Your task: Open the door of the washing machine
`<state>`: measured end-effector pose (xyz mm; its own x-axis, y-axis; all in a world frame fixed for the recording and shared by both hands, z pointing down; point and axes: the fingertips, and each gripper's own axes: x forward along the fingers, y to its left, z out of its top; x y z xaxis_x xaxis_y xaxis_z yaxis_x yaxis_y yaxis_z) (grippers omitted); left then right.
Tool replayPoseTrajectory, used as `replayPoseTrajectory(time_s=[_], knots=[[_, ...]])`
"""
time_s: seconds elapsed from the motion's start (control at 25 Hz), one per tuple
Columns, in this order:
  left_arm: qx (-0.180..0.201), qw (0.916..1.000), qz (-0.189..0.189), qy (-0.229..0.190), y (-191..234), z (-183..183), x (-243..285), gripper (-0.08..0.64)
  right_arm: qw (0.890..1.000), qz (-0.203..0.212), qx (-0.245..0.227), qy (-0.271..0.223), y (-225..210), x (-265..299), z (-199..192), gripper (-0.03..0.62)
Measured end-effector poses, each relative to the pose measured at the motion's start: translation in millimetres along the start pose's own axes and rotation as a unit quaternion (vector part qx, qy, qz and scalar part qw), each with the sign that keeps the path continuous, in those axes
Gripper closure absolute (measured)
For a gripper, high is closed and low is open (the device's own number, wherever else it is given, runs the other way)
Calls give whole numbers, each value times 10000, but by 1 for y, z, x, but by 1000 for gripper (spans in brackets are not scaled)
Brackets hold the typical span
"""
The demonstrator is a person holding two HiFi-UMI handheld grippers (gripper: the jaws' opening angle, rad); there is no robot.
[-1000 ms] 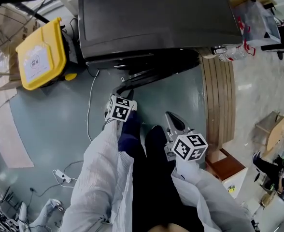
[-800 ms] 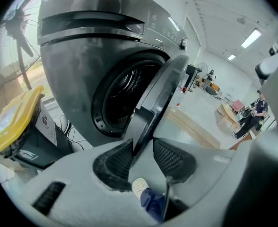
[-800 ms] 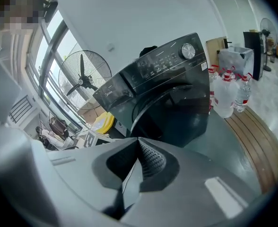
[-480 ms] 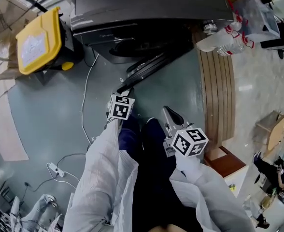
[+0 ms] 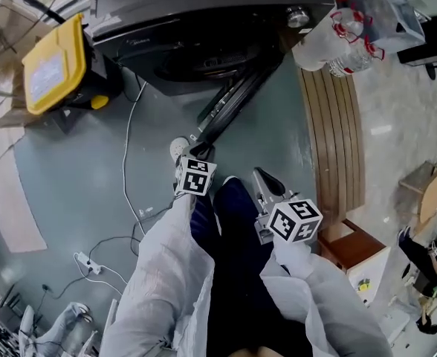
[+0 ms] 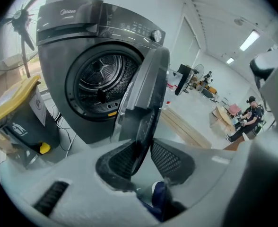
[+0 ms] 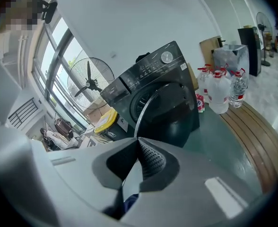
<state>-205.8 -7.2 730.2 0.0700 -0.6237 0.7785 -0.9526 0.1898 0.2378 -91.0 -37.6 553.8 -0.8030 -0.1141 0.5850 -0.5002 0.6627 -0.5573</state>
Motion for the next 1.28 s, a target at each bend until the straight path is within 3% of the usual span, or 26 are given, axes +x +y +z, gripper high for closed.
replayPoseTrajectory(time_s=[0.68,1.28], knots=[[619,9887,-1256,528,-153,-28,28,431,9907,-860,807,-681,-76,-66,-17,580],[809,9728,-2024,785,-264,-18,71,440,9565,-1846,1777,-1399,-150,-162,-59,580]])
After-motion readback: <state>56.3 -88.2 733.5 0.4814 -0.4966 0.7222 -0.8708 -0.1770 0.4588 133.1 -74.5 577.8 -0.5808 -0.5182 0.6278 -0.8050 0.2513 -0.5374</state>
